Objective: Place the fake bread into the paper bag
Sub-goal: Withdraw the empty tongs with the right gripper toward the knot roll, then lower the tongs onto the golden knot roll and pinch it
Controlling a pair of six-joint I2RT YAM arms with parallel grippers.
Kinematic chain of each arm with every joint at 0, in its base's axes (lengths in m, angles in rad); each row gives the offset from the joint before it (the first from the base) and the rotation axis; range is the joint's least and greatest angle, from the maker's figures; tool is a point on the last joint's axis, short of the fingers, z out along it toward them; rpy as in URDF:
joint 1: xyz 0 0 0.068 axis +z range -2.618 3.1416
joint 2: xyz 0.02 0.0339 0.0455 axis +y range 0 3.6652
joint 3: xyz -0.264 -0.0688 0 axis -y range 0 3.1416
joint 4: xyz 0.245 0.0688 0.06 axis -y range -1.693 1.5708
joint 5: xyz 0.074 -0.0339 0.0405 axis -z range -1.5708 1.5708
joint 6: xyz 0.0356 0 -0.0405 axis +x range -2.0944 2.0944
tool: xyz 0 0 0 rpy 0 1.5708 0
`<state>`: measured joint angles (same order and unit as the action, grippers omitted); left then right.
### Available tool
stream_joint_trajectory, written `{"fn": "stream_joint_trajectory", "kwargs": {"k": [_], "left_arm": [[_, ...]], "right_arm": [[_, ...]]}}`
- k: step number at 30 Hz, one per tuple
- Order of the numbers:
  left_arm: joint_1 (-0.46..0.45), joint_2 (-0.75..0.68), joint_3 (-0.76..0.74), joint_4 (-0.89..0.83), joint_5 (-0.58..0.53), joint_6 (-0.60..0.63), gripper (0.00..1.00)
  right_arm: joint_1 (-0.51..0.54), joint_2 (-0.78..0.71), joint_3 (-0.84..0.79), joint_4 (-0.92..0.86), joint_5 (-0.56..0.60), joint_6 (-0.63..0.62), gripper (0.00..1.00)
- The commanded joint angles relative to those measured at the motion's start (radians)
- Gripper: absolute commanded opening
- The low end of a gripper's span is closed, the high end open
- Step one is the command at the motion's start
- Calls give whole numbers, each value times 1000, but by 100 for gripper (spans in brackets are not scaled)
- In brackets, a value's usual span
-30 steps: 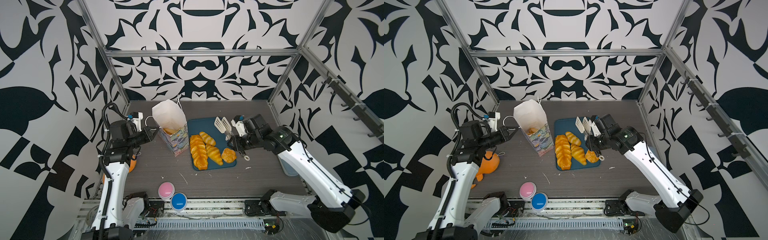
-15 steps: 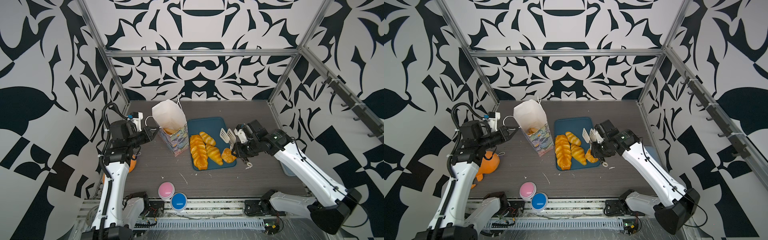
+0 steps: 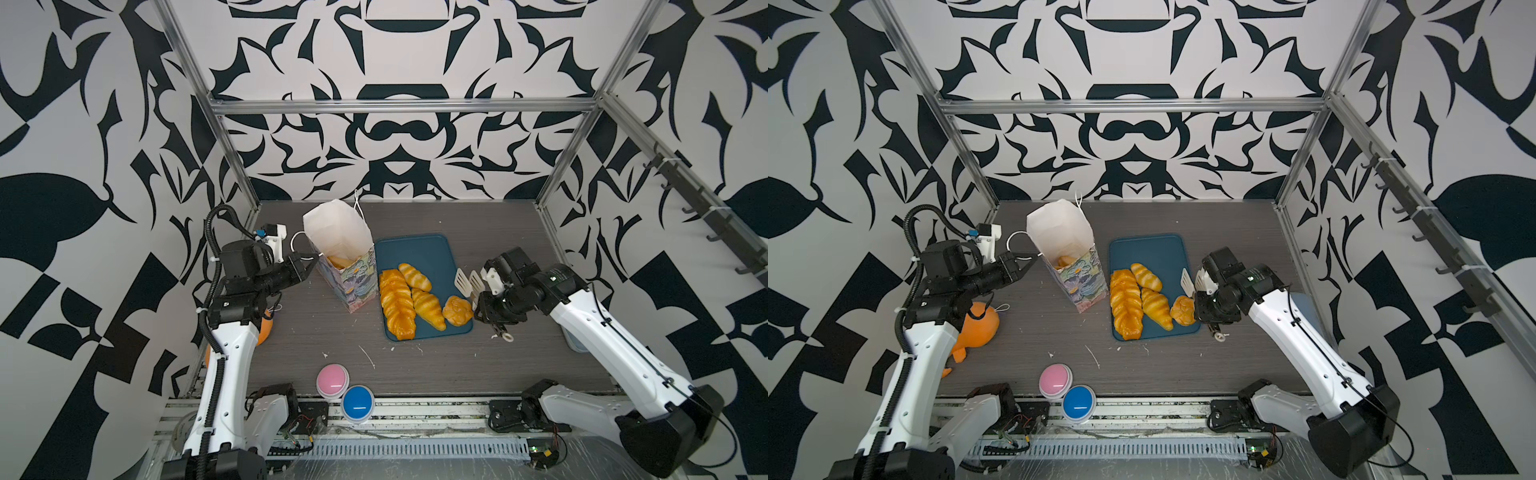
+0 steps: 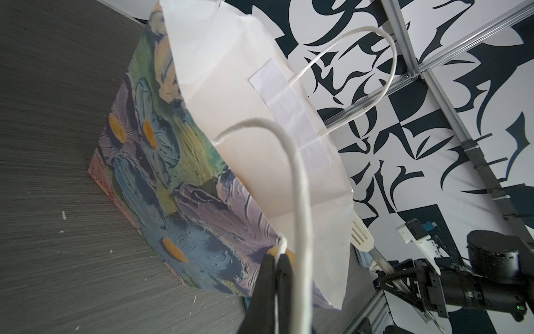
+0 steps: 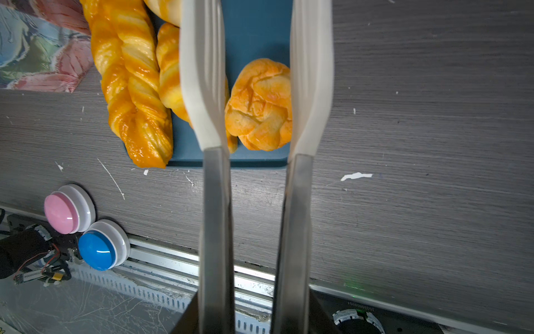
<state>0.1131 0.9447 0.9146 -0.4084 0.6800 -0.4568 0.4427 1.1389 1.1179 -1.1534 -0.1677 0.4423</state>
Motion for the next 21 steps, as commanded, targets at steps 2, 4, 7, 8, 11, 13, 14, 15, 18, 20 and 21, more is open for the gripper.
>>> {"fn": "stream_joint_trajectory", "kwargs": {"k": [2, 4, 7, 8, 11, 13, 14, 15, 18, 20, 21], "left_arm": [[3, 7, 15, 1, 21, -3, 0], [4, 9, 15, 3, 21, -3, 0], [3, 13, 13, 4, 23, -3, 0], [4, 14, 15, 5, 23, -3, 0], [3, 17, 15, 2, 23, -2, 0], [4, 20, 15, 2, 23, -2, 0], [4, 23, 15, 4, 23, -2, 0], [3, 25, 18, 4, 23, -2, 0], [3, 29, 16, 6, 23, -2, 0], [3, 27, 15, 6, 24, -2, 0], [3, 28, 15, 6, 23, -2, 0]], "right_arm": [[-22, -15, -29, -6, -22, -6, 40], [-31, -15, -46, 0, -31, -6, 40], [-36, -11, -76, 12, -38, -5, 40], [-39, -8, -84, 13, -38, -6, 40], [-55, -4, -112, 21, -39, -5, 40], [-65, -4, -126, 27, -49, -6, 41], [-69, -4, -132, 30, -52, -7, 41], [-71, -3, -137, 36, -60, -6, 42], [-71, -2, -144, 43, -77, -7, 42], [-71, 0, -150, 47, -90, -9, 42], [-72, 2, -151, 52, -106, -9, 42]]}}
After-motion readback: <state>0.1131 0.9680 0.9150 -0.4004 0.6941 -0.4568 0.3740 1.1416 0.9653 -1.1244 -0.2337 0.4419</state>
